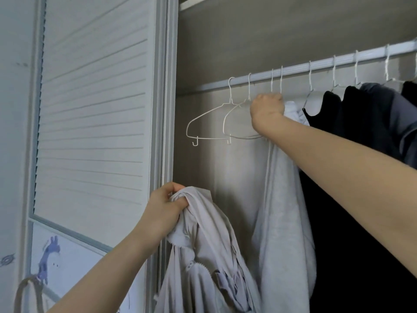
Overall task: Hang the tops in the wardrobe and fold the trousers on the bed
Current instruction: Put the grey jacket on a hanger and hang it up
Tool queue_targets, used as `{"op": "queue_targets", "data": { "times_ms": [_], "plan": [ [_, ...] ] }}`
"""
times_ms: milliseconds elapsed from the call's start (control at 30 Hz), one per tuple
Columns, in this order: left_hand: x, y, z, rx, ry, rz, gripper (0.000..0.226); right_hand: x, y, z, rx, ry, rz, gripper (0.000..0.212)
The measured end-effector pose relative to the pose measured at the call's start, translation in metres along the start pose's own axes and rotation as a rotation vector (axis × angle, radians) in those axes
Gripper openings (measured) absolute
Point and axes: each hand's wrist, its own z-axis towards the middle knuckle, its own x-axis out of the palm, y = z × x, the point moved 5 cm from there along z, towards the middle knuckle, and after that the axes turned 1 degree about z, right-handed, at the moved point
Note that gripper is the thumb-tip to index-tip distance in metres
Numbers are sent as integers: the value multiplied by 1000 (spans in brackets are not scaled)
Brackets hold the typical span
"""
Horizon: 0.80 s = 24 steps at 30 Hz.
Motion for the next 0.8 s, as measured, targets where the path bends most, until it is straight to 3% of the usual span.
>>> {"op": "queue_targets", "data": {
  "times_ms": [133,300,400,567,800],
  "plan": [
    [0,5,5,-58,47,-29,10,8,-7,0,48,146,-105,33],
    [-2,16,4,-146,111,-11,13,11,-17,1,182,190,-58,26],
    [-2,23,1,-271,245,-57,11,19,-23,3,214,273,-47,19],
    [-8,16,-1,-385,412,-5,24,29,-27,10,245,249,177,11],
    [-10,0,-7,-357,341,99,22,23,-41,18,304,115,658,26]
  ]
}}
